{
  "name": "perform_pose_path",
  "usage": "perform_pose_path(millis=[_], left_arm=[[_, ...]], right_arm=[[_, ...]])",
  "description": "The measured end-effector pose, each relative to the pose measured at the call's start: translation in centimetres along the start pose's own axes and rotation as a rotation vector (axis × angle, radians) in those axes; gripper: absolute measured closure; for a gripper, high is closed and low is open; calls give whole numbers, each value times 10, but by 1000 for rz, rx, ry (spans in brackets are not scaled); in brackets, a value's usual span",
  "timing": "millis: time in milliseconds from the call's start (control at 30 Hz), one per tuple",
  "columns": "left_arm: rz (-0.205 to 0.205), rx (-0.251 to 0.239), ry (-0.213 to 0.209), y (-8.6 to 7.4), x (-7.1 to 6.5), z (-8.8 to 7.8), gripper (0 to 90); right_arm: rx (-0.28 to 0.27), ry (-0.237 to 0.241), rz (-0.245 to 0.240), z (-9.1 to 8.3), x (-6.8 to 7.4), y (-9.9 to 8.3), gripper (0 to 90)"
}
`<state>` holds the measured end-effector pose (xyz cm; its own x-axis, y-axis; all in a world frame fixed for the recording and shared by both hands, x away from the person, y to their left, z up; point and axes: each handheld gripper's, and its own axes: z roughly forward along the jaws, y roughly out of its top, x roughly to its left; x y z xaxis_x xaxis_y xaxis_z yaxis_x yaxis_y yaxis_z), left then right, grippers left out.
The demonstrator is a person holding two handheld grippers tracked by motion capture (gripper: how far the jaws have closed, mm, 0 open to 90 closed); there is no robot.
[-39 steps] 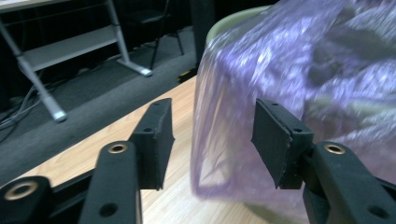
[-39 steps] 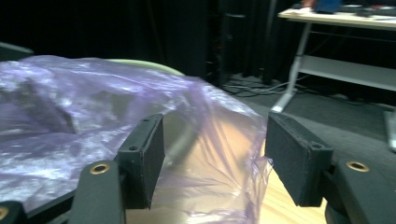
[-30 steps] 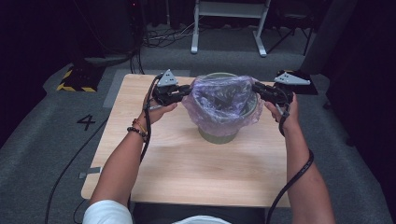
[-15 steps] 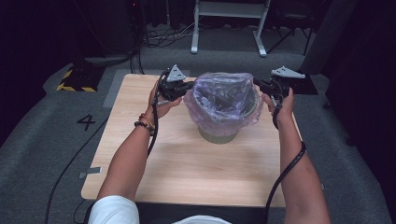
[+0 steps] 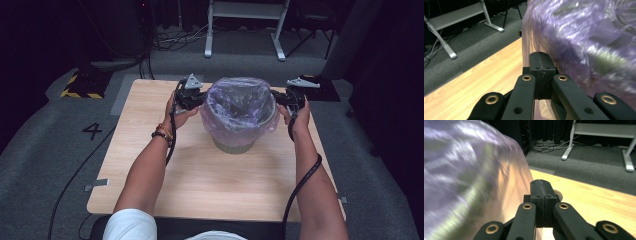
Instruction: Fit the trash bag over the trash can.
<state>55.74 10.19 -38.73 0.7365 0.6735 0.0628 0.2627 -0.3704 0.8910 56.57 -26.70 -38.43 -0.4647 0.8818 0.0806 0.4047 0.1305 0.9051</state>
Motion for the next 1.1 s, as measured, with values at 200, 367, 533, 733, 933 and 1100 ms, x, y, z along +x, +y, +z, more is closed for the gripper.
perform_pose_path(millis=[200, 367, 533, 733, 933, 1100], left_arm=[[-17, 22, -31, -14, -3, 10, 900], [-23, 38, -48, -30, -6, 10, 900], [-15, 56, -63, -43, -11, 10, 900], [3, 92, -78, -62, -15, 7, 900], [17, 136, -84, -76, -20, 5, 900], [16, 134, -60, -76, -24, -5, 638]], right_arm=[[10, 20, 17, 1, -4, -17, 900], [7, 32, 27, -4, -6, -33, 900], [18, 38, 29, -7, -8, -45, 900], [27, 54, 33, -14, -12, -63, 900], [48, 61, 7, -21, -10, -79, 900], [32, 10, 8, -29, -15, -83, 771]])
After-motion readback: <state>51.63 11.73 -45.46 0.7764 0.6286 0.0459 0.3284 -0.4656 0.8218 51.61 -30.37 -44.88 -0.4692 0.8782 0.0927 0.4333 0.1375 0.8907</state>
